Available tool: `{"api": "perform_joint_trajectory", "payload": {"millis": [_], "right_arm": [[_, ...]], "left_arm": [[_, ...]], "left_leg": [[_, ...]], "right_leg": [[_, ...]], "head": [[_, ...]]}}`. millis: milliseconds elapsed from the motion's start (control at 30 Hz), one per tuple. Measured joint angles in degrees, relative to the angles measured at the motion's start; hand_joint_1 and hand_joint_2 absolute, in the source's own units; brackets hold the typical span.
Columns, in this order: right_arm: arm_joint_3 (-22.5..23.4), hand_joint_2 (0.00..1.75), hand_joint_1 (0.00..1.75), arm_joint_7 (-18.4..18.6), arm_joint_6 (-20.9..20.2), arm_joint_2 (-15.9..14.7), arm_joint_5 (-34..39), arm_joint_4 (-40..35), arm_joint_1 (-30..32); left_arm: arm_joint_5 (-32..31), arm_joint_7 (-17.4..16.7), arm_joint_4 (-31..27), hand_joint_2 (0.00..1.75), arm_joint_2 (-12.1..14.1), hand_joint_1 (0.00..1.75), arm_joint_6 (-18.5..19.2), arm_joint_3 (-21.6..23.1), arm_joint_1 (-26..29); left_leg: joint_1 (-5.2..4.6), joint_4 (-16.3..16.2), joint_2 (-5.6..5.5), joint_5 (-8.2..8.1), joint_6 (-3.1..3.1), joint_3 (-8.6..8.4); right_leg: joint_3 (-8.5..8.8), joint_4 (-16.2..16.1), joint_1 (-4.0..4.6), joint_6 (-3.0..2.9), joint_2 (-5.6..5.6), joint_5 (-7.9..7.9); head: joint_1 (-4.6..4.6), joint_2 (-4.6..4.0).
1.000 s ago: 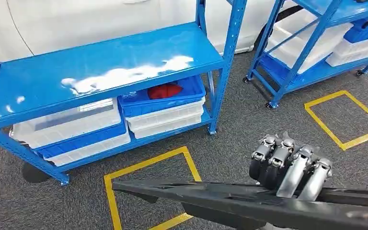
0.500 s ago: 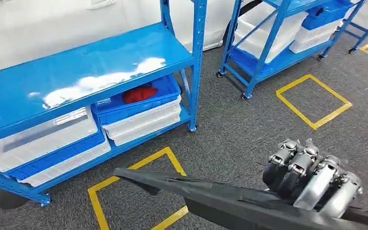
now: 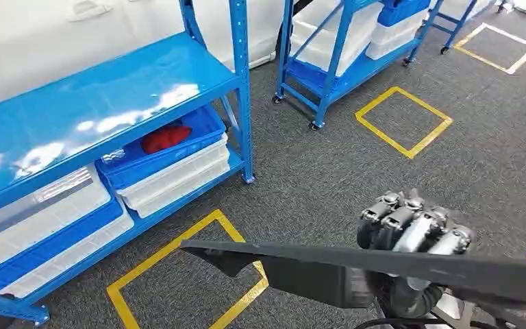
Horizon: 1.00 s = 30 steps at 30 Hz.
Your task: Take the parts from the cabinet and place them on the table.
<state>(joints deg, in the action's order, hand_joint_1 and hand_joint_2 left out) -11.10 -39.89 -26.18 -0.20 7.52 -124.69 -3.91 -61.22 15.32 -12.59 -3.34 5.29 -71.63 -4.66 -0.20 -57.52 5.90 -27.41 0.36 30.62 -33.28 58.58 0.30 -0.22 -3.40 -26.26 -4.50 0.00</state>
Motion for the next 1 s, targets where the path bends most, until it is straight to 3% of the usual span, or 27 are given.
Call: {"api": "perform_joint_trajectory", "payload": {"millis": [67,100,133,167,233,267,300,333,367,400,433,467,567,600,633,667,700,767,800,833,900,933,967,1000], "right_arm": [[0.1,1.75,1.75,0.0,0.2,-0.4,-1.0,1.5,0.0],[0.0,1.75,1.75,0.0,0.7,-0.6,-1.7,2.7,-0.5],[-0.4,1.75,1.75,0.1,1.2,-0.8,-2.1,4.4,-1.6],[-1.0,1.75,1.75,0.8,1.9,-0.9,-2.6,6.6,-3.0],[-2.5,1.75,1.75,2.5,3.8,-1.0,-2.9,10.1,-5.2],[-3.2,1.75,1.75,2.8,4.6,-1.2,-2.9,11.8,-6.0],[-3.5,1.75,1.75,2.9,5.0,-1.3,-2.8,13.0,-6.6],[-3.7,1.75,1.75,2.9,5.4,-1.6,-2.4,14.2,-7.2],[-3.9,1.75,1.75,2.7,5.7,-1.9,-2.1,15.4,-7.9],[-4.0,1.75,1.75,2.4,5.7,-2.1,-1.8,16.3,-8.4],[-4.1,1.75,1.75,2.0,5.8,-2.3,-1.5,16.8,-8.8],[-4.3,1.75,1.75,1.6,5.9,-2.5,-1.1,17.4,-9.3],[-4.4,1.75,1.75,1.2,6.7,-3.1,-0.1,17.7,-10.0],[-4.4,1.75,1.75,1.3,6.9,-3.4,0.1,17.7,-10.3],[-4.4,1.75,1.75,1.5,6.9,-3.7,0.3,17.7,-10.5],[-4.4,1.75,1.75,1.7,7.0,-4.1,0.7,17.4,-11.3],[-4.4,1.75,1.75,1.9,7.0,-4.2,0.9,17.3,-11.7],[-4.2,1.75,1.75,2.0,7.1,-4.4,1.2,17.0,-11.8],[-4.1,1.75,1.75,2.0,7.1,-4.5,1.3,16.9,-11.8],[-3.9,1.75,1.75,2.1,7.0,-4.6,1.3,16.8,-11.8],[-3.5,1.75,1.75,2.1,6.6,-4.6,1.5,16.3,-12.0],[-3.4,1.75,1.75,2.1,6.6,-4.6,1.6,16.0,-12.3],[-3.3,1.75,1.75,2.1,6.6,-4.6,1.7,15.9,-12.6],[-3.2,1.75,1.75,2.2,6.6,-4.6,1.7,15.6,-12.8]], "left_arm": [[0.2,-0.2,0.0,1.75,-0.1,0.00,-0.2,0.0,-0.2],[0.3,-0.2,0.0,1.75,-0.1,0.00,-0.3,-0.1,-0.4],[0.6,-0.2,0.0,1.75,-0.1,0.00,-0.3,-0.3,-0.5],[0.8,-0.1,0.0,1.75,-0.2,0.00,-0.3,-0.5,-0.5],[1.0,0.5,0.0,1.75,-0.2,0.00,-0.2,-0.8,-0.4],[1.0,0.7,0.0,1.75,-0.2,0.00,-0.1,-1.0,-0.3],[1.0,0.8,0.0,1.75,-0.2,0.00,0.0,-1.0,-0.3],[1.0,1.0,0.0,1.75,-0.2,0.00,0.0,-1.2,-0.3],[1.2,1.2,0.0,1.75,-0.2,0.00,0.0,-1.3,-0.4],[1.3,1.2,0.0,1.75,-0.2,0.00,0.0,-1.4,-0.4],[1.4,1.3,0.0,1.75,-0.2,0.00,0.0,-1.4,-0.3],[1.5,1.3,0.0,1.75,-0.2,0.00,-0.1,-1.5,-0.3],[1.8,1.4,0.0,1.75,-0.2,0.00,-0.2,-1.6,-0.4],[1.8,1.4,0.0,1.75,-0.2,0.00,-0.3,-1.6,-0.6],[1.8,1.3,0.0,1.75,-0.4,0.00,-0.2,-1.6,-0.7],[1.9,1.3,0.0,1.75,-0.3,0.00,-0.2,-1.6,-0.7],[2.0,1.1,0.0,1.75,-0.3,0.00,-0.3,-1.7,-0.5],[2.5,0.6,0.0,1.75,-0.1,0.00,-0.5,-2.0,-0.4],[2.7,0.3,0.0,1.75,0.0,0.00,-0.7,-2.3,-0.4],[3.1,0.0,0.0,1.75,0.0,0.00,-0.9,-2.6,-0.5],[3.5,-0.5,0.0,1.75,0.1,0.00,-1.5,-3.1,-0.6],[3.8,-0.7,0.0,1.75,0.2,0.00,-1.7,-3.3,-0.6],[4.1,-0.8,0.0,1.75,0.4,0.00,-1.8,-3.5,-0.6],[4.2,-0.8,0.0,1.75,0.4,0.00,-2.0,-3.7,-0.6]], "left_leg": [[-0.06,0.2,1.30,-0.01,-0.42,-0.27],[-0.02,-0.1,0.46,-0.45,-1.03,-0.11],[0.30,-1.3,-2.43,-1.55,-1.26,0.17],[0.39,-4.4,-4.19,-3.63,-1.33,1.51],[0.56,-14.2,-5.32,-8.13,-1.62,6.19],[0.56,-17.5,-5.35,-8.95,-1.68,7.84],[0.60,-18.1,-5.35,-8.26,-1.75,8.27],[0.66,-16.0,-5.36,-6.43,-1.74,7.40],[0.82,-11.3,-5.54,-3.51,-1.69,5.27],[1.03,-5.8,-6.37,-0.66,-1.62,2.70],[1.38,-1.6,-9.06,0.24,-1.46,0.96],[1.33,-0.7,-10.15,-0.33,-1.44,0.63],[0.90,-1.0,-8.71,-0.02,-0.66,0.78],[1.45,-0.3,-7.95,0.42,-0.04,0.65],[1.46,0.0,-7.18,0.68,0.32,0.52],[1.37,0.1,-6.49,0.71,0.83,0.55],[1.17,0.1,-5.75,0.71,0.88,0.59],[0.88,0.0,-4.14,0.63,1.00,0.65],[0.80,0.0,-3.40,0.60,0.99,0.65],[0.74,0.0,-2.73,0.53,0.99,0.61],[0.67,0.0,-1.56,0.29,0.78,0.37],[0.58,-0.1,-0.97,0.09,0.58,0.15],[0.09,-0.1,-0.51,-0.14,0.23,0.09],[0.10,-0.1,-0.04,-0.23,-0.06,0.08]], "right_leg": [[-0.32,-0.1,0.04,-0.47,1.22,0.18],[-0.04,-0.7,-0.68,-1.04,1.82,0.70],[-0.08,-0.9,-0.70,-1.40,2.27,0.92],[-0.30,-0.9,-0.73,-1.69,2.92,1.09],[-0.72,-0.9,-0.64,-1.92,4.49,1.31],[-0.88,-0.7,-0.62,-1.86,5.26,1.41],[-0.94,-0.7,-0.63,-1.74,6.04,1.49],[-0.94,-0.5,-0.65,-1.72,6.60,1.50],[-0.93,-0.3,-0.67,-1.61,7.42,1.50],[-0.93,-0.1,-0.72,-1.40,8.10,1.43],[-1.10,0.1,-0.81,-1.10,8.62,1.33],[-1.57,0.5,-0.55,-0.65,9.22,1.39],[-2.13,0.0,-1.06,0.57,10.79,2.14],[-2.32,0.0,-0.65,1.03,11.42,2.20],[-2.53,0.8,-0.71,1.03,9.05,1.61],[-3.83,3.5,-0.50,1.23,6.00,-0.35],[-5.76,7.6,-0.62,1.42,4.69,-2.62],[-10.04,16.7,-0.83,1.62,3.82,-6.12],[-10.86,18.2,-0.92,1.64,3.71,-5.99],[-10.08,16.6,-0.99,1.59,3.65,-4.53],[-5.11,7.4,-0.95,1.24,2.72,0.05],[-2.00,1.8,-0.76,0.89,0.77,1.87],[-1.40,0.3,0.15,0.09,-1.94,0.75],[-1.63,0.1,0.04,-0.08,-1.00,1.15]], "head": [[0.00,0.00],[0.00,0.00],[0.02,0.00],[-0.02,0.00],[0.00,0.00],[0.00,0.00],[0.00,0.00],[0.00,0.00],[0.00,0.00],[0.00,0.00],[0.00,0.00],[0.00,0.00],[0.00,0.00],[0.00,0.00],[0.00,0.00],[0.00,0.00],[0.00,0.00],[0.00,0.00],[0.00,0.00],[0.00,0.00],[0.00,0.00],[0.00,0.00],[0.00,0.00],[0.00,0.00]]}}
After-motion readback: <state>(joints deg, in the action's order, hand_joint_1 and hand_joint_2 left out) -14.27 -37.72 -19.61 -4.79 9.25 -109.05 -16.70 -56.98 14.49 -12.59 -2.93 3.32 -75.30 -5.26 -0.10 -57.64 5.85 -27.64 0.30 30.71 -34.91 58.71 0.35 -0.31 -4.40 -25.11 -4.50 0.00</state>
